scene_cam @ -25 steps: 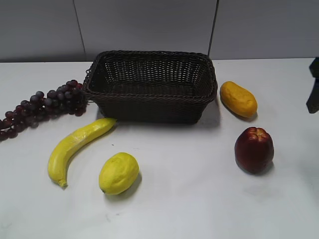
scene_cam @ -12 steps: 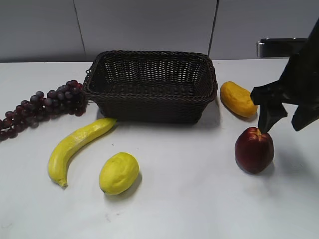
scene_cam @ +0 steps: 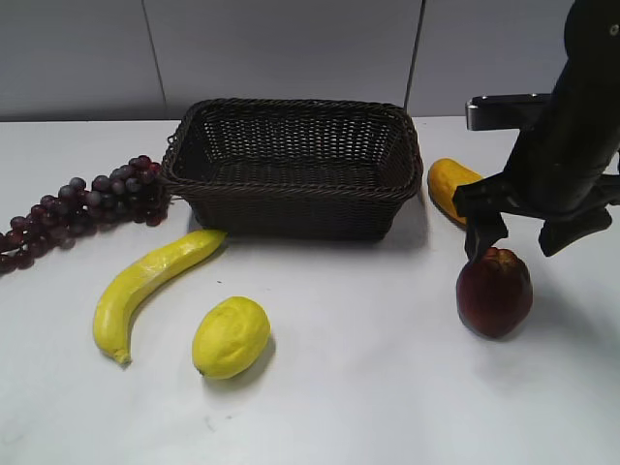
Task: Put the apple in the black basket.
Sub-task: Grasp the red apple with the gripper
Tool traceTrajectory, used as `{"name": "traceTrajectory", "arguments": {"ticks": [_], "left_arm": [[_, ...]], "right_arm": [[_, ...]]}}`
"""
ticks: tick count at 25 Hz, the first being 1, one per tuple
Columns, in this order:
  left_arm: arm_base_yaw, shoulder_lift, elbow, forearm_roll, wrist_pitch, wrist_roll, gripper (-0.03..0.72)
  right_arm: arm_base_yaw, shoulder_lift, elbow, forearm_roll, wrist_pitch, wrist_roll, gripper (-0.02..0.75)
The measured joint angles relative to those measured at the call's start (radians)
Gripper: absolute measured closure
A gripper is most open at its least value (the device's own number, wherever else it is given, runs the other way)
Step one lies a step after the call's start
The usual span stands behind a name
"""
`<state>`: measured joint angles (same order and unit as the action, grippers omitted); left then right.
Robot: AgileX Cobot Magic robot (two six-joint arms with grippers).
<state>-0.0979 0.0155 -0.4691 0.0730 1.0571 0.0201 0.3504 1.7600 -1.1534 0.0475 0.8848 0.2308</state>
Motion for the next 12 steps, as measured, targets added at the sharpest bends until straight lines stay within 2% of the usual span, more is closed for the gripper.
{"name": "traceTrajectory", "arguments": {"ticks": [12], "left_arm": [[0.0,0.0,0.0,0.0,0.0,0.0,0.487]], "right_arm": [[0.0,0.13,-0.002,-0.008,-0.028,0.009,0.091]]}}
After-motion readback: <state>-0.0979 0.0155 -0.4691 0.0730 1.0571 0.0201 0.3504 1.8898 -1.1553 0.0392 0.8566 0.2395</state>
